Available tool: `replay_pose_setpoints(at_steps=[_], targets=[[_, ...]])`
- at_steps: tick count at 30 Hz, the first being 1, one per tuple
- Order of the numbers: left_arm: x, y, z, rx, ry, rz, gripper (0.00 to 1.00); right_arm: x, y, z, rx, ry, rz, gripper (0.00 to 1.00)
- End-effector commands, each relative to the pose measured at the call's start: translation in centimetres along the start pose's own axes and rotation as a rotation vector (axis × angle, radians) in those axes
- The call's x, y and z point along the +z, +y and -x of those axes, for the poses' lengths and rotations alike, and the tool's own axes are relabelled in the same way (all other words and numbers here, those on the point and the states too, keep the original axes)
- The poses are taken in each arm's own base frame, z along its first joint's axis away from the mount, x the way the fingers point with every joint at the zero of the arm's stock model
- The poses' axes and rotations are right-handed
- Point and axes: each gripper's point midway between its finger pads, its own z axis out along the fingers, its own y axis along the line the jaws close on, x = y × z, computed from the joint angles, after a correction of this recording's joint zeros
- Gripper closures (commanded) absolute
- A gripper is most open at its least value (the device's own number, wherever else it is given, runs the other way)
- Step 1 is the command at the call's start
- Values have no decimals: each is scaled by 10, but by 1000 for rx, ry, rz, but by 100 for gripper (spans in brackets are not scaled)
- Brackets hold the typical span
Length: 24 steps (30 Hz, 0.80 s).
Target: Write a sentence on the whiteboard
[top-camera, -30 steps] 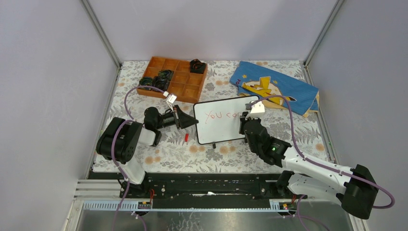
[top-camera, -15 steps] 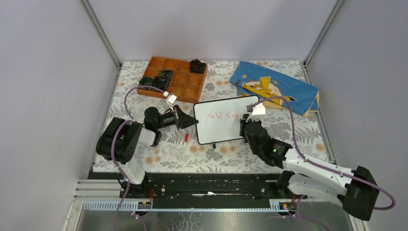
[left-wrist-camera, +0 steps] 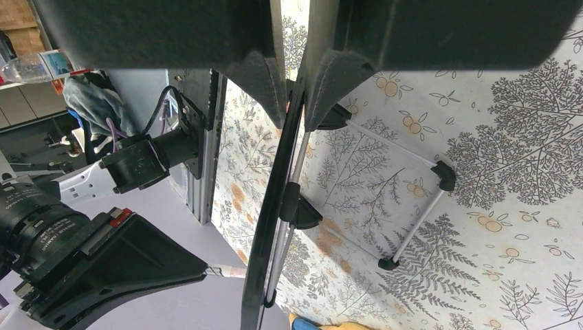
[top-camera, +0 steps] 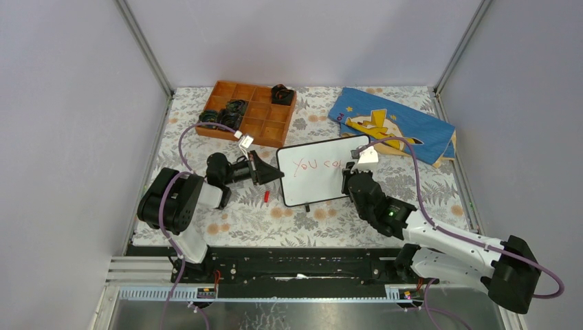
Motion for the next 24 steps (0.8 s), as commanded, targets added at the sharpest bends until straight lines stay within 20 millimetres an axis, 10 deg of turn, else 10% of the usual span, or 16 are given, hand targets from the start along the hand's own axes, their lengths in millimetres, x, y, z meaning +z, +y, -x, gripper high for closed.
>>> replay_pose_setpoints(at_steps=[1, 24], targets=[[3, -5, 7, 48, -1, -20, 80, 3, 7, 35, 43, -80, -5, 100], [4, -6, 6, 51, 2, -22, 80, 9, -10, 50, 35, -115, -80, 100]])
